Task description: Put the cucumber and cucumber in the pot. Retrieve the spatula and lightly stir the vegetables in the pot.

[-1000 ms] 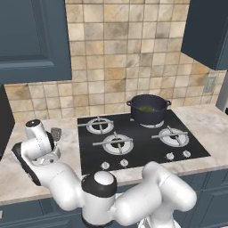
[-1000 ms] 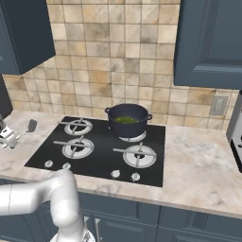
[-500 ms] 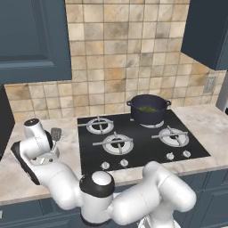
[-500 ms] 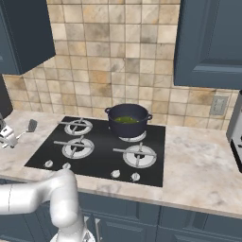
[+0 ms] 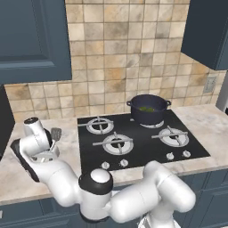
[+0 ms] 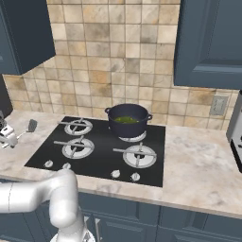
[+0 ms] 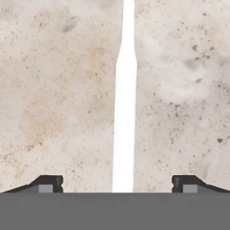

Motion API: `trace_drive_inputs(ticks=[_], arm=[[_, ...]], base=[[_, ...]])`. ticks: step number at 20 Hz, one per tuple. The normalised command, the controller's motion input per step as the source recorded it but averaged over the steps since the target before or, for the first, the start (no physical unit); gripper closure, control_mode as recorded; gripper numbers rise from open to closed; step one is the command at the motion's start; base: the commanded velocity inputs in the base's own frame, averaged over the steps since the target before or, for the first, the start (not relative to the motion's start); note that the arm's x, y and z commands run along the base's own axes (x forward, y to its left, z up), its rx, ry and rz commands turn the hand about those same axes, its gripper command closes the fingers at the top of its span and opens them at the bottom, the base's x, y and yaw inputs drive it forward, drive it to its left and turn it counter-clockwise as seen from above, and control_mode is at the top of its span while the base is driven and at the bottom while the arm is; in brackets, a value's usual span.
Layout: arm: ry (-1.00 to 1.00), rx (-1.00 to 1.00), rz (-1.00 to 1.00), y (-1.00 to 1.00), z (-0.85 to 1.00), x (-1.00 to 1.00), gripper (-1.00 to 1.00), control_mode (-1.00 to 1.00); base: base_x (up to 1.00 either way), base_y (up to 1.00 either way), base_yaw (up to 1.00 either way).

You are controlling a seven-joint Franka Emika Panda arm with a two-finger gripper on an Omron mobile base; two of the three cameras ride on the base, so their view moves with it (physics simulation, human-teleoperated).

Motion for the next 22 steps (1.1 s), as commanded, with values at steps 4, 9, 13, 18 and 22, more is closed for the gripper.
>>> trace_drive_inputs(ticks=[4, 9, 13, 18, 22], arm=[[0.14, 0.0, 0.0, 0.0, -0.55, 0.0, 1.0, -1.0], [0.11, 0.0, 0.0, 0.0, -0.56, -0.04, 1.0, -1.0], [0.05, 0.0, 0.0, 0.0, -0.5, -0.11, 1.0, -1.0], [0.03, 0.0, 0.0, 0.0, -0.39, -0.11, 1.0, -1.0], [0.0, 0.07, 0.0, -0.07, 0.01, -0.27, 1.0, -1.0]], base=[[0.0, 0.0, 0.0], [0.0, 0.0, 0.0], [0.0, 0.0, 0.0], [0.0, 0.0, 0.0], [0.0, 0.0, 0.0]])
